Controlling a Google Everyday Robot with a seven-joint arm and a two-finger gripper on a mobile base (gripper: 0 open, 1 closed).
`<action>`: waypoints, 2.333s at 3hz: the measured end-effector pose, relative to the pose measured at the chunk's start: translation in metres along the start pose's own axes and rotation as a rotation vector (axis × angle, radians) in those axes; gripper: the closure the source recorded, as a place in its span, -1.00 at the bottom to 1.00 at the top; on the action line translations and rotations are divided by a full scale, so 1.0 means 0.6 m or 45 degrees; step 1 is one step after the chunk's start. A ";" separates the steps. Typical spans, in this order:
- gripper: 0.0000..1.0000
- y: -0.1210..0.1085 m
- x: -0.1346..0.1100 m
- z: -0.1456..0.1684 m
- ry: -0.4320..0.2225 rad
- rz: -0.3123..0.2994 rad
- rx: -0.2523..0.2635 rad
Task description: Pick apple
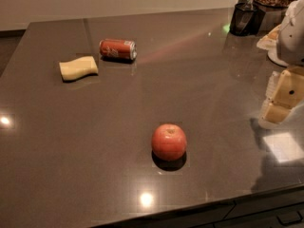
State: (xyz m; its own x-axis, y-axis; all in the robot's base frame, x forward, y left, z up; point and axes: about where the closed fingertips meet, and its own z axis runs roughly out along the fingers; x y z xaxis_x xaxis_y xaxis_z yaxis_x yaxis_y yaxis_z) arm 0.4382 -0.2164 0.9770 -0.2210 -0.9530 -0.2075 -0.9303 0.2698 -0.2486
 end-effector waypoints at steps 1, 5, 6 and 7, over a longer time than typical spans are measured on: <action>-1.00 0.000 0.000 0.000 0.000 0.000 0.000; -1.00 0.119 -0.118 0.115 -0.127 -0.271 -0.154; -1.00 0.147 -0.146 0.152 -0.142 -0.324 -0.218; -1.00 0.174 -0.172 0.187 -0.145 -0.365 -0.284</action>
Offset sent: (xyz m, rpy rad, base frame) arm -0.0100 0.0380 -0.0111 0.1202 0.0518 0.0585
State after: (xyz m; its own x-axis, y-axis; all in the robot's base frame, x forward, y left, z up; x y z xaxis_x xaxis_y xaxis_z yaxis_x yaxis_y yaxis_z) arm 0.3970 -0.0742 0.8665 0.0796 -0.9606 -0.2663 -0.9933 -0.0541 -0.1019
